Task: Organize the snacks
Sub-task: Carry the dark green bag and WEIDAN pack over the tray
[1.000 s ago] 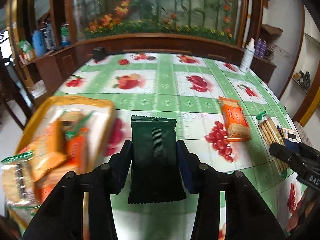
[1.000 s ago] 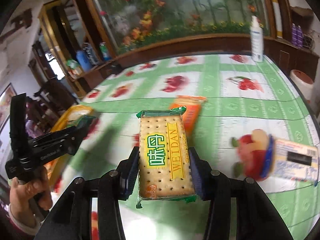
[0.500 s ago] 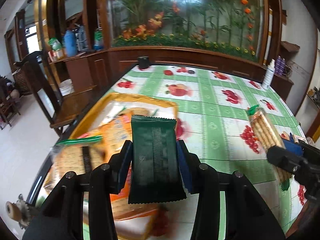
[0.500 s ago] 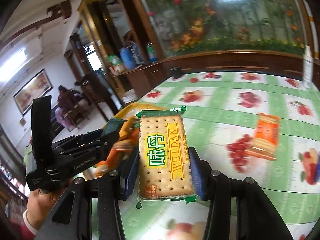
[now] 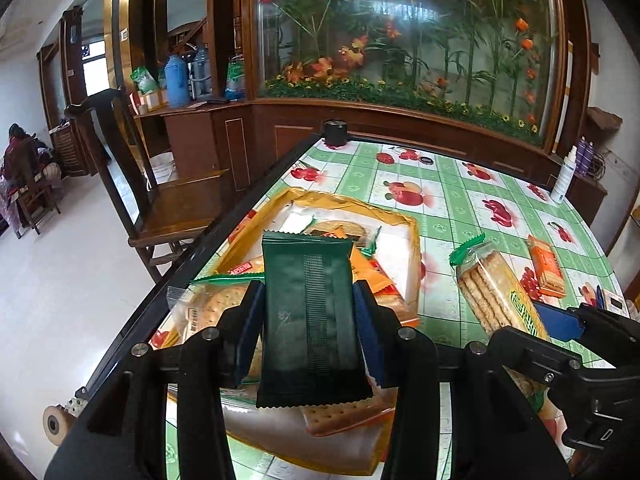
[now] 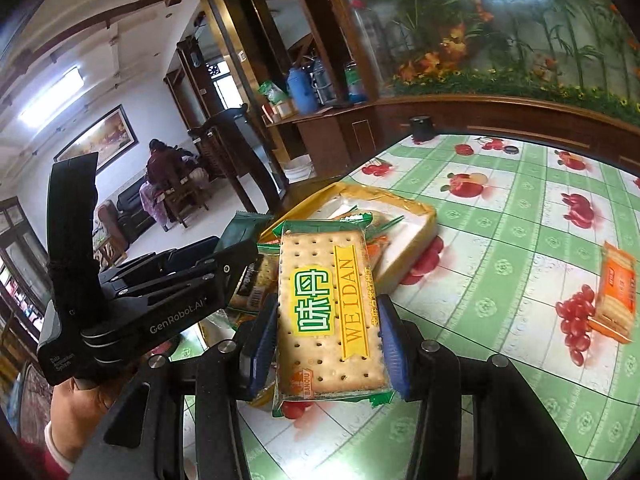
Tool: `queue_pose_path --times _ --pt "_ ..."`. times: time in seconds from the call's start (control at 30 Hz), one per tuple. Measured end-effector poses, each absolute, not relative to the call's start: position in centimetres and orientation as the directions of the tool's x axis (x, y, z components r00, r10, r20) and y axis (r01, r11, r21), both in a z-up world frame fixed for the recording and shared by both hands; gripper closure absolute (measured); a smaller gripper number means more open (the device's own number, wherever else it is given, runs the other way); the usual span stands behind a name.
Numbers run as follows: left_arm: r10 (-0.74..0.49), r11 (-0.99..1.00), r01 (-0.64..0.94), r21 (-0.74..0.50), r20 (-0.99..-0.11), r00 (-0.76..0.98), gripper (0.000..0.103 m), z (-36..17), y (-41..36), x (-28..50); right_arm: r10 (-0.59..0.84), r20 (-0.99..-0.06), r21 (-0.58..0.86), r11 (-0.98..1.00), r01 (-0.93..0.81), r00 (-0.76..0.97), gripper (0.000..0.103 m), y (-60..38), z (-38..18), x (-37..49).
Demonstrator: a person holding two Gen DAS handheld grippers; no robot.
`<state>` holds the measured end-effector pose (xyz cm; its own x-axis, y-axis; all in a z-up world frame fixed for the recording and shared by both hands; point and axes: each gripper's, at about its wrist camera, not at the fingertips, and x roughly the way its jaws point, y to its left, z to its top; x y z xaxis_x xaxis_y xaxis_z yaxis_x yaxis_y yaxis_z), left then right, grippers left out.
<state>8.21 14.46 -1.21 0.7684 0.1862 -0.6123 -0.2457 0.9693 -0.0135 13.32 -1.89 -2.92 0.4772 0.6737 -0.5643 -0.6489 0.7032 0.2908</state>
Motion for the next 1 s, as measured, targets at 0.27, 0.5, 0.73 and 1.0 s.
queue_pose_path --times 0.27,0.5,0.73,1.0 --pt "0.192 0.964 -0.263 -0.027 -0.613 0.766 0.060 -1.5 15.3 7.8 0.674 -0.565 0.290 0.702 -0.651 0.475 0.055 -1.7 -2.9 13.5" --pt "0.203 0.959 -0.283 -0.034 -0.617 0.760 0.060 -1.8 16.3 7.3 0.674 -0.564 0.292 0.704 -0.648 0.477 0.055 -1.6 -3.1 13.7" --pt "0.196 0.953 -0.298 -0.059 -0.630 0.752 0.060 -2.4 17.7 6.9 0.684 -0.565 0.318 0.697 -0.643 0.462 0.055 -1.1 -3.6 14.0" --pt "0.194 0.951 -0.301 -0.066 -0.632 0.751 0.060 -2.7 18.2 6.7 0.695 -0.561 0.323 0.684 -0.654 0.449 0.055 0.6 -3.7 14.4"
